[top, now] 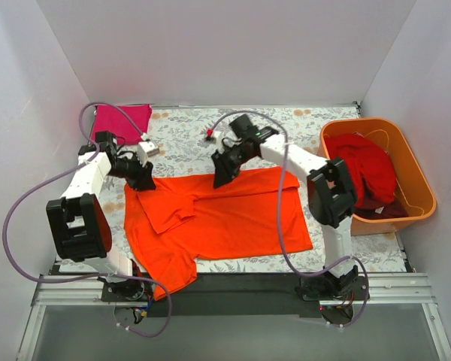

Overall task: Fold and stack the t-shirts
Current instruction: Fold the tshirt

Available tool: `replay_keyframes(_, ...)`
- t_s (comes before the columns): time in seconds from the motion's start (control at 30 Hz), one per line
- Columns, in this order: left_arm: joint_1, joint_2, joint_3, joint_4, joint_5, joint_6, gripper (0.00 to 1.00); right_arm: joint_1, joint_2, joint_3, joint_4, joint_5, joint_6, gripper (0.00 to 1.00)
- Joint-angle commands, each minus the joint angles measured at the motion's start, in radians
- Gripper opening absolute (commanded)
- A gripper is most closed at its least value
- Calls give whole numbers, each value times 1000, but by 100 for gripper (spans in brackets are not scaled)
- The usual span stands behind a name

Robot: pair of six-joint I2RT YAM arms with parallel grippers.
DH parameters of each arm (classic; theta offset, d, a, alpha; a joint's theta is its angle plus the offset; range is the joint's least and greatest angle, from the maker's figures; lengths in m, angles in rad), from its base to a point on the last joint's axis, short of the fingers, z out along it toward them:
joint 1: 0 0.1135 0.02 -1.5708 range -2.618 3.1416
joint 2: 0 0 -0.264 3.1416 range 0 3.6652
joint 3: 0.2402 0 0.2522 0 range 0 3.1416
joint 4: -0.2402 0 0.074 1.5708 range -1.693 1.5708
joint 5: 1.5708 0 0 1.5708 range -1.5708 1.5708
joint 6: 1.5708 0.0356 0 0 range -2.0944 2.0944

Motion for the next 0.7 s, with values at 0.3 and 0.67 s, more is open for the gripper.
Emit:
replay_keyframes(0.3, 6, 207, 100, 308, -384, -937, 27, -253, -119, -59, -181, 508, -335, 33)
replay_keyframes(0.67, -7, 400, 106, 403, -658, -1041, 20, -339, -10, -118, -130, 754, -349, 29)
